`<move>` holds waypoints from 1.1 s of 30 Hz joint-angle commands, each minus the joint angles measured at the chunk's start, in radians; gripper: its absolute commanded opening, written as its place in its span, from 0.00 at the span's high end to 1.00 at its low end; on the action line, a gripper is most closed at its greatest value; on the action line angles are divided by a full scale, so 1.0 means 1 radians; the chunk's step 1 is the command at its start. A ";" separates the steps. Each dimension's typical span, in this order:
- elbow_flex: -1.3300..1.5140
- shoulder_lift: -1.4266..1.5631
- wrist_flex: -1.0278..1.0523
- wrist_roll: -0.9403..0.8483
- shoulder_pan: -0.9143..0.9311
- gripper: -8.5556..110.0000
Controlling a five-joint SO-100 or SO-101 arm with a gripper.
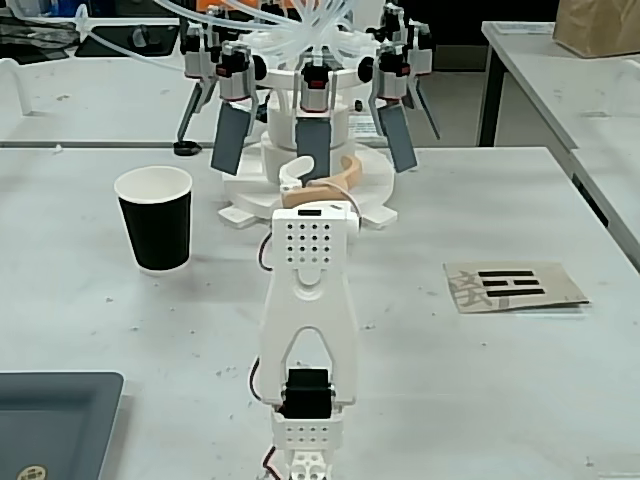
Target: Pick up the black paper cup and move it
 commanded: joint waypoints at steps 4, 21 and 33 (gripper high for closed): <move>0.123 0.100 -0.133 -0.012 0.015 0.85; 0.153 0.118 -0.143 -0.025 0.028 0.85; 0.299 0.236 -0.187 -0.026 0.028 0.85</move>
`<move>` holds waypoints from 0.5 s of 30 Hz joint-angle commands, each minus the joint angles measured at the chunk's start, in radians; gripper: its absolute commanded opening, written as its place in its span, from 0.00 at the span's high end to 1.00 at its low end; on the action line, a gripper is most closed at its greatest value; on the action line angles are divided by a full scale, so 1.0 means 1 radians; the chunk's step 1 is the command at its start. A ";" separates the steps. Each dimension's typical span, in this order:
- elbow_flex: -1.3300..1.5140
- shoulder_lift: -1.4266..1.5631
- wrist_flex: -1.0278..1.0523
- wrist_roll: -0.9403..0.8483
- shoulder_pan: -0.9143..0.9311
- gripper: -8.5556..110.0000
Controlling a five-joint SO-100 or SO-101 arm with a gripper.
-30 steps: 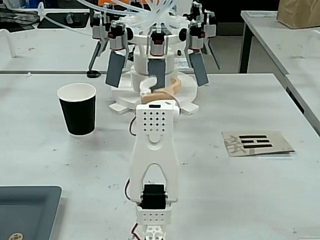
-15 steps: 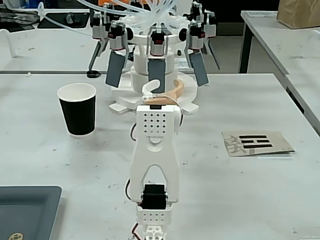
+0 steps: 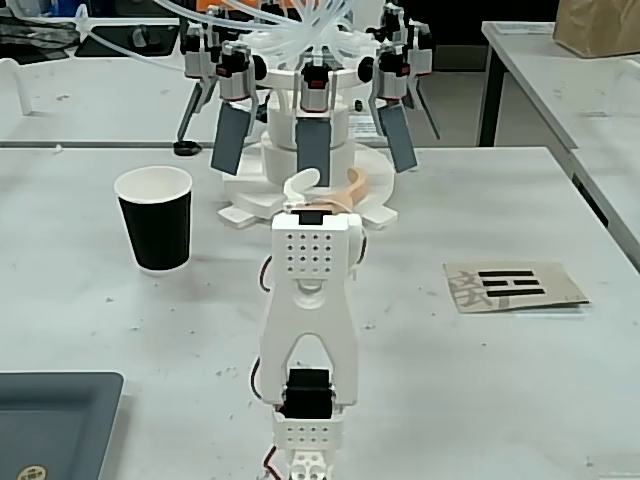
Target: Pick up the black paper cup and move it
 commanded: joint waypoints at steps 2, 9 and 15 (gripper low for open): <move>0.048 0.112 -0.041 -0.003 0.009 0.85; 0.227 0.198 -0.149 0.009 0.009 0.85; 0.370 0.258 -0.241 0.014 0.009 0.85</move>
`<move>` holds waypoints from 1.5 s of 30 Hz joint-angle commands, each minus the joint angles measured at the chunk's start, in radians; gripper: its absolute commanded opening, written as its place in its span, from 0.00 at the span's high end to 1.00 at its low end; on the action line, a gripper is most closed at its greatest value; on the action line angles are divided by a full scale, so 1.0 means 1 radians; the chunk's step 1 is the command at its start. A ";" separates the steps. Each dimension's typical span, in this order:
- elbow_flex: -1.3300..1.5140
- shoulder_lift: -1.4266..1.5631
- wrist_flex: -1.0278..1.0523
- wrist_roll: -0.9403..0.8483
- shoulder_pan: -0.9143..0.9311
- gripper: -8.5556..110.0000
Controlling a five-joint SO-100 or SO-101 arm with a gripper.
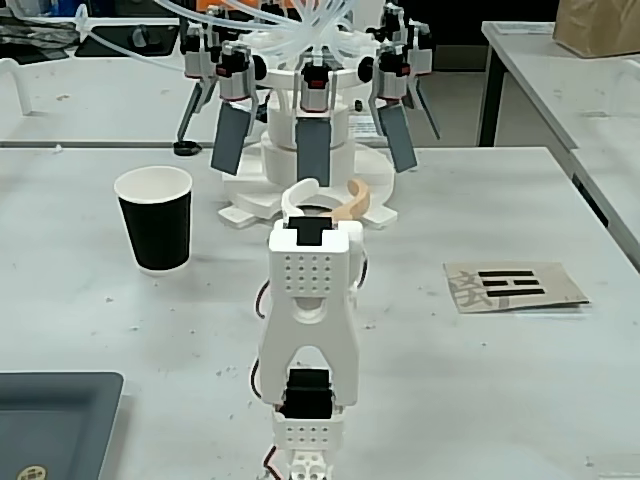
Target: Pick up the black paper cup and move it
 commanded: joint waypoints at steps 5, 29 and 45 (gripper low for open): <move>0.133 0.133 -0.077 0.008 0.009 0.85; 0.560 0.426 -0.114 0.015 -0.043 0.81; 0.433 0.318 -0.124 0.034 -0.219 0.64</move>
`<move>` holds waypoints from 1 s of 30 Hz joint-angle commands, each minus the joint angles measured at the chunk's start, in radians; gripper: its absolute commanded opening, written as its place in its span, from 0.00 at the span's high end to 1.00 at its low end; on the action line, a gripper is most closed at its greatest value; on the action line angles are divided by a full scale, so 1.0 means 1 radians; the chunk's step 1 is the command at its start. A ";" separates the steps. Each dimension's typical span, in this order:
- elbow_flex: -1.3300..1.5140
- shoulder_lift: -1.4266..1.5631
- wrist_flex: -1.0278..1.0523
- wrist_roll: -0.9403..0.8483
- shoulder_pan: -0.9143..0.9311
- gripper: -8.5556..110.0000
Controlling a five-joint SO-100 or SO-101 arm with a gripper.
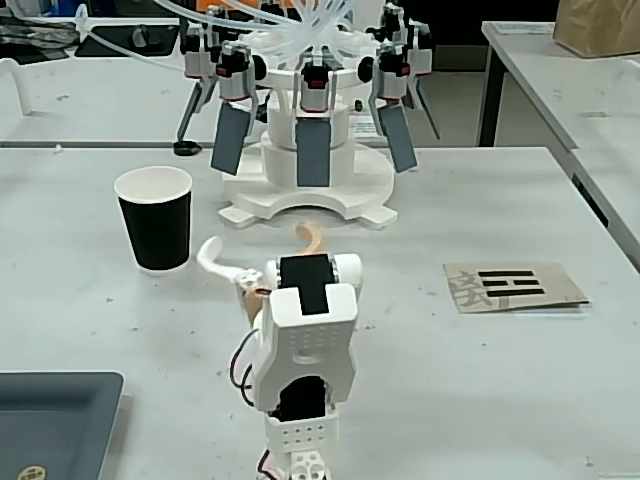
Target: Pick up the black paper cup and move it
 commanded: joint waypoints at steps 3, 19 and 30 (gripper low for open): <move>-0.163 -0.097 -0.020 0.018 -0.023 0.61; -0.627 -0.506 0.011 0.035 -0.138 0.49; -0.957 -0.792 0.048 0.044 -0.170 0.48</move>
